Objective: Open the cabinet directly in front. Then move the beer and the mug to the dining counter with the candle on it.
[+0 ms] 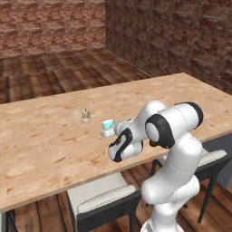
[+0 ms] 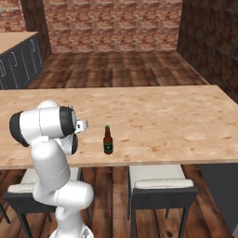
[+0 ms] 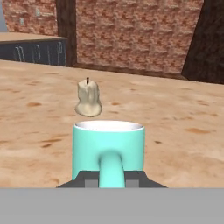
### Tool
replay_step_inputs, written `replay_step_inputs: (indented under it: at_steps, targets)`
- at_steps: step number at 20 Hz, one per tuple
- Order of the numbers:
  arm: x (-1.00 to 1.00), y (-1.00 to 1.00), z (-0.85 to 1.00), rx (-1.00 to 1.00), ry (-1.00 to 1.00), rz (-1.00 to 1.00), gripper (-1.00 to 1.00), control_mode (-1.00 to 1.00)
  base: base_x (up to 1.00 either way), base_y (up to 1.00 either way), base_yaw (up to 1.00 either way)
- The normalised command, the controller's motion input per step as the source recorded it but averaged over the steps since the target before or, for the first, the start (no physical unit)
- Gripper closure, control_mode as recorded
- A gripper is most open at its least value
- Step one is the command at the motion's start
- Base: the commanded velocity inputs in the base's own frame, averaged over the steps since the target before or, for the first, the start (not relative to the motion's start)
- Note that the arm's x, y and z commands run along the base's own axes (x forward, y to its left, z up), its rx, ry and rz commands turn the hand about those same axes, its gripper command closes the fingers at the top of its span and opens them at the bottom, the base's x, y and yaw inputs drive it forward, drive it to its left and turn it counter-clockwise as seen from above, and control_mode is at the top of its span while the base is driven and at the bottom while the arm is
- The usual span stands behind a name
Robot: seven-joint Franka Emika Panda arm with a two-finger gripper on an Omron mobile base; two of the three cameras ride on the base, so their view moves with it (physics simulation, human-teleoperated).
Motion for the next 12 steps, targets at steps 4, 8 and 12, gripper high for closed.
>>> replay_step_inputs:
  at_steps: [4,8,12]
  targets:
    - [0.0,0.0,0.0,0.0,0.0,0.0,1.0,-1.0,0.0,0.0,0.0]
    - [0.0,0.0,0.0,0.0,0.0,0.0,-1.0,-1.0,0.0,0.0,0.0]
    - [0.0,0.0,0.0,0.0,0.0,0.0,-1.0,-1.0,0.0,0.0,0.0]
